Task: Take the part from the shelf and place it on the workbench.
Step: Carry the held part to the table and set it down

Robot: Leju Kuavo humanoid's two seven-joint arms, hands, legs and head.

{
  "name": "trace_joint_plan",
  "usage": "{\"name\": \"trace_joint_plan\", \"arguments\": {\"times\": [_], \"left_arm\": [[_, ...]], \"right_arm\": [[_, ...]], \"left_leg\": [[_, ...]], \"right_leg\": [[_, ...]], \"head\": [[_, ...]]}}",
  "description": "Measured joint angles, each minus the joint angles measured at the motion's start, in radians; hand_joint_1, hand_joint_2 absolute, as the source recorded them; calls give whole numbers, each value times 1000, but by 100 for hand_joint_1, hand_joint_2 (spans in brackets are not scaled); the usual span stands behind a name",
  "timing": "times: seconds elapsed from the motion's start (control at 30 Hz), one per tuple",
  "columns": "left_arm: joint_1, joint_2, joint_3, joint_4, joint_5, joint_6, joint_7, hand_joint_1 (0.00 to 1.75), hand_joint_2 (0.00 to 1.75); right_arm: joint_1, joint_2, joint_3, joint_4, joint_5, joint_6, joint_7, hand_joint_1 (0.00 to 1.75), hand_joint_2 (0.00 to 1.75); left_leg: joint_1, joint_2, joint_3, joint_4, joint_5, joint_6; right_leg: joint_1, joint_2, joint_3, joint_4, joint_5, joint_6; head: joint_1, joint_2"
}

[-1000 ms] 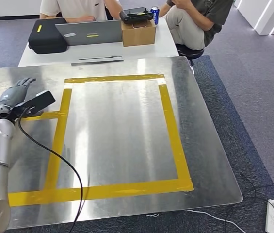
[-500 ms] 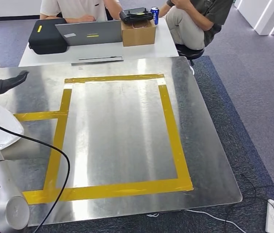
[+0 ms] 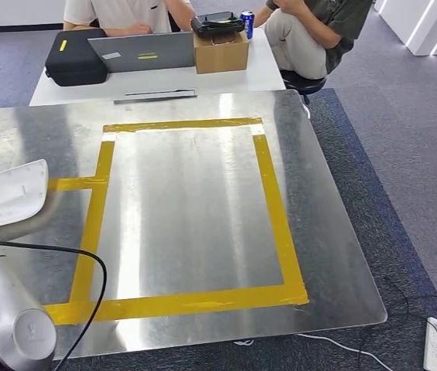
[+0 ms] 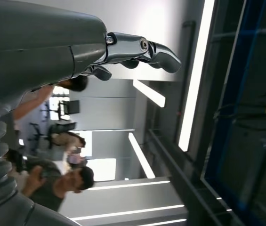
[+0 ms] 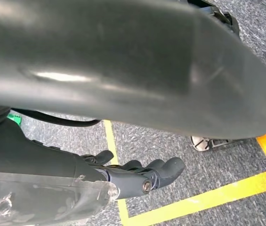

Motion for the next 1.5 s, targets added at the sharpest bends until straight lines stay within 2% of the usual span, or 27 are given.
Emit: {"name": "trace_joint_plan", "arguments": {"times": [0.2,0.47,0.57,0.8,0.93,0.97,1.0,1.03,1.1,1.13,1.17,1.2,1.3,1.33,1.37,1.43,1.47,1.5], "left_arm": [[18,40,145,21,126,46,-55,0,0],[63,164,361,90,144,49,-124,0,0],[90,195,427,116,164,43,-133,0,0],[108,217,488,147,172,37,-135,0,0],[117,231,516,162,202,38,-138,0,0],[120,235,522,165,210,36,-139,0,0],[124,236,528,168,216,33,-140,0,0],[128,237,532,170,219,30,-141,0,0],[137,236,539,173,222,26,-143,0,0],[140,235,543,175,222,25,-143,0,0],[142,234,547,177,222,23,-143,0,0],[145,233,550,178,223,22,-143,0,0],[148,233,557,179,223,20,-144,0,0],[148,233,558,179,223,19,-145,0,0],[148,234,559,179,223,18,-146,0,0],[148,233,559,179,223,16,-146,0,0],[149,232,560,178,223,15,-146,0,0],[149,230,560,178,223,15,-146,0,0]], "right_arm": [[0,0,0,4,4,-11,-4,0,0],[2,0,-6,-1,4,2,20,0,0],[2,0,-10,-2,5,3,22,0,0],[3,0,-18,-3,7,3,25,0,0],[3,1,-20,-3,18,1,29,0,0],[4,1,-20,-3,21,0,30,0,0],[4,1,-20,-3,24,-1,31,0,0],[4,0,-20,-3,26,-2,31,0,0],[4,0,-21,-3,30,-5,31,0,0],[4,0,-21,-3,31,-6,31,0,0],[4,0,-21,-3,32,-7,31,0,0],[4,0,-21,-2,32,-8,31,0,0],[1,0,-21,-2,33,-8,31,0,0],[0,0,-21,-2,33,-8,31,0,0],[-2,0,-21,-2,33,-9,31,0,0],[-3,0,-21,-2,35,-11,31,0,0],[-4,0,-21,-2,37,-12,31,0,0],[-3,1,-21,-2,38,-14,31,0,0]], "left_leg": [[1,0,0,0,0,-1],[2,0,0,0,-1,-2],[2,0,0,0,-2,-2],[1,-1,0,0,-3,-1],[-1,1,4,-5,3,14],[2,2,7,-12,10,17],[5,4,10,-20,15,19],[7,6,11,-25,19,21],[7,7,10,-26,21,22],[8,7,8,-26,22,21],[8,8,6,-26,24,20],[8,8,4,-26,27,17],[9,6,-2,-23,34,4],[9,6,-3,-21,37,-2],[9,5,-4,-21,41,-8],[10,4,-6,-22,49,-22],[12,4,-10,-18,42,-29],[13,4,-18,-1,20,-35]], "right_leg": [[1,1,0,0,-1,-2],[2,0,0,0,-3,-4],[2,0,0,0,-3,-5],[2,-2,1,-1,-3,-4],[-3,1,3,-7,3,12],[-2,0,0,1,-5,15],[-1,-1,-9,25,-28,17],[-2,-3,-26,71,-62,19],[-3,-7,-70,201,-140,21],[-3,-8,-85,251,-161,22],[-3,-9,-83,268,-164,22],[-4,-9,-61,244,-150,22],[-3,-9,69,51,-90,14],[-2,-7,93,11,-82,9],[0,-5,102,-4,-81,2],[1,-3,95,-5,-70,-13],[-1,-4,91,-7,-64,-21],[-2,-6,85,-9,-56,-29]], "head": [[0,0],[0,0],[0,0],[0,0],[-1,0],[0,0],[1,0],[2,0],[3,0],[3,0],[3,0],[3,0],[1,0],[1,0],[-1,0],[-4,0],[-6,0],[-8,0]]}}
